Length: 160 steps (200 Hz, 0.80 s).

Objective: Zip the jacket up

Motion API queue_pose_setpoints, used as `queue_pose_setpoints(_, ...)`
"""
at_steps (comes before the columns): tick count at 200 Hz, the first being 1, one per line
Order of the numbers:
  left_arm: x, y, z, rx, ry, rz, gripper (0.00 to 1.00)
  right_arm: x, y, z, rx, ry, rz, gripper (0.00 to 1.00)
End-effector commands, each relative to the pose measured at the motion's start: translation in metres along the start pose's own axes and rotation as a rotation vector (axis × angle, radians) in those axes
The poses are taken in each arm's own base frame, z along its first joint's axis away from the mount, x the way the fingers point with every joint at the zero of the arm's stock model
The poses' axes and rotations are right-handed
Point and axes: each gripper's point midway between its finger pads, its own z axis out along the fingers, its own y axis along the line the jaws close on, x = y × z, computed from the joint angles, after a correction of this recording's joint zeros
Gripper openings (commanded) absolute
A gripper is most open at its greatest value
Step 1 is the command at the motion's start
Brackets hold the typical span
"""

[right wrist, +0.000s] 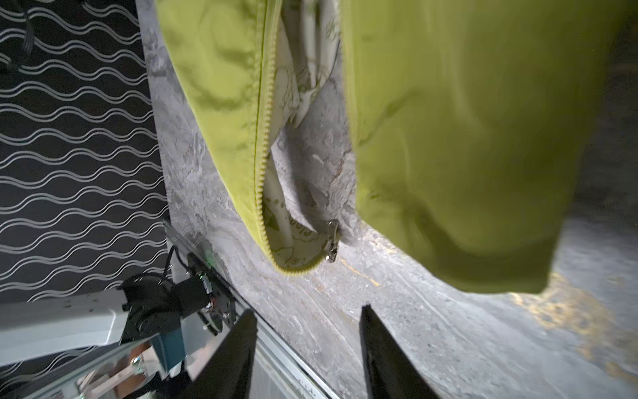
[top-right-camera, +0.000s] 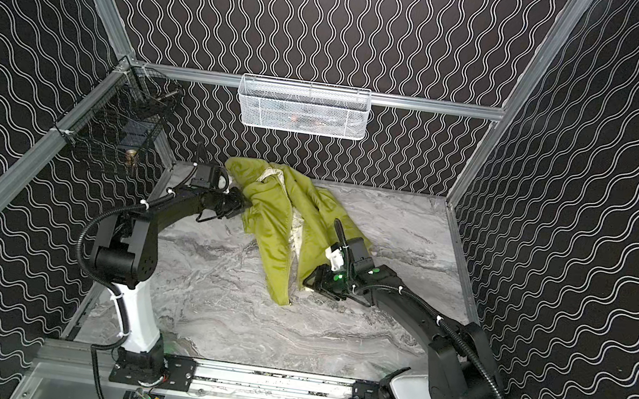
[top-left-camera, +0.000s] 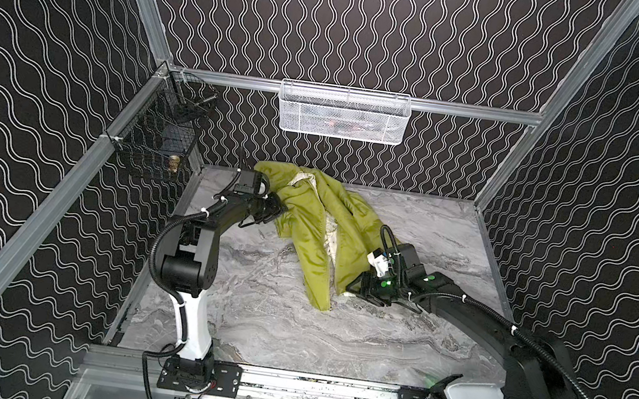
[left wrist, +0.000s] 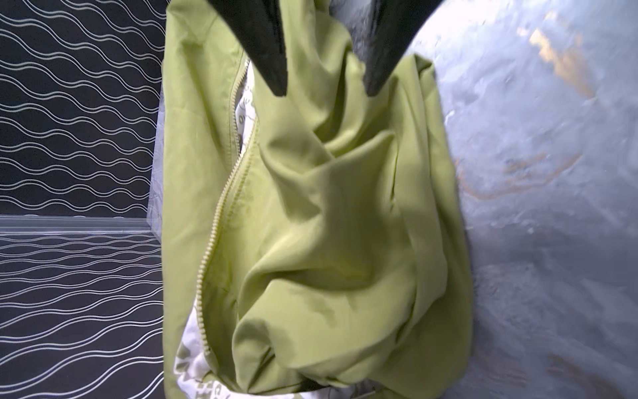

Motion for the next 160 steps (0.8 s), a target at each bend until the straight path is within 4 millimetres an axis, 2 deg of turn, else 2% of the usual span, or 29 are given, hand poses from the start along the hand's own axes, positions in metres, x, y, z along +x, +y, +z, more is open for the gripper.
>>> queue_pose_setpoints(1, 0.014, -0.005, -0.016, -0.01, 0.004, 0.047, 0.46, -0.017, -0.03, -0.01, 0.197, -0.086, -0.007, 0.57)
queue_pose_setpoints(18, 0.037, -0.014, -0.028, -0.022, 0.032, 0.096, 0.47, -0.029, -0.039, -0.007, 0.239, -0.12, -0.012, 0.59)
queue_pose_setpoints(34, 0.07, -0.025, -0.033, -0.012, 0.074, 0.136, 0.48, -0.035, -0.047, 0.003, 0.263, -0.108, -0.013, 0.61)
queue_pose_setpoints(55, 0.122, -0.043, -0.033, -0.002, 0.154, 0.206, 0.48, -0.042, -0.061, 0.017, 0.319, -0.09, -0.013, 0.61)
queue_pose_setpoints(81, 0.168, -0.055, -0.027, 0.054, 0.23, 0.212, 0.5, -0.046, -0.071, 0.033, 0.32, -0.074, 0.005, 0.61)
queue_pose_setpoints(103, 0.184, -0.065, -0.014, 0.098, 0.264, 0.204, 0.45, -0.044, -0.077, 0.044, 0.294, -0.057, 0.032, 0.55)
queue_pose_setpoints(122, 0.192, -0.073, 0.004, 0.111, 0.29, 0.225, 0.36, -0.041, -0.081, 0.048, 0.281, -0.053, 0.059, 0.38)
queue_pose_setpoints(160, 0.188, -0.07, 0.041, 0.089, 0.299, 0.232, 0.23, -0.028, -0.086, 0.041, 0.254, -0.061, 0.099, 0.16)
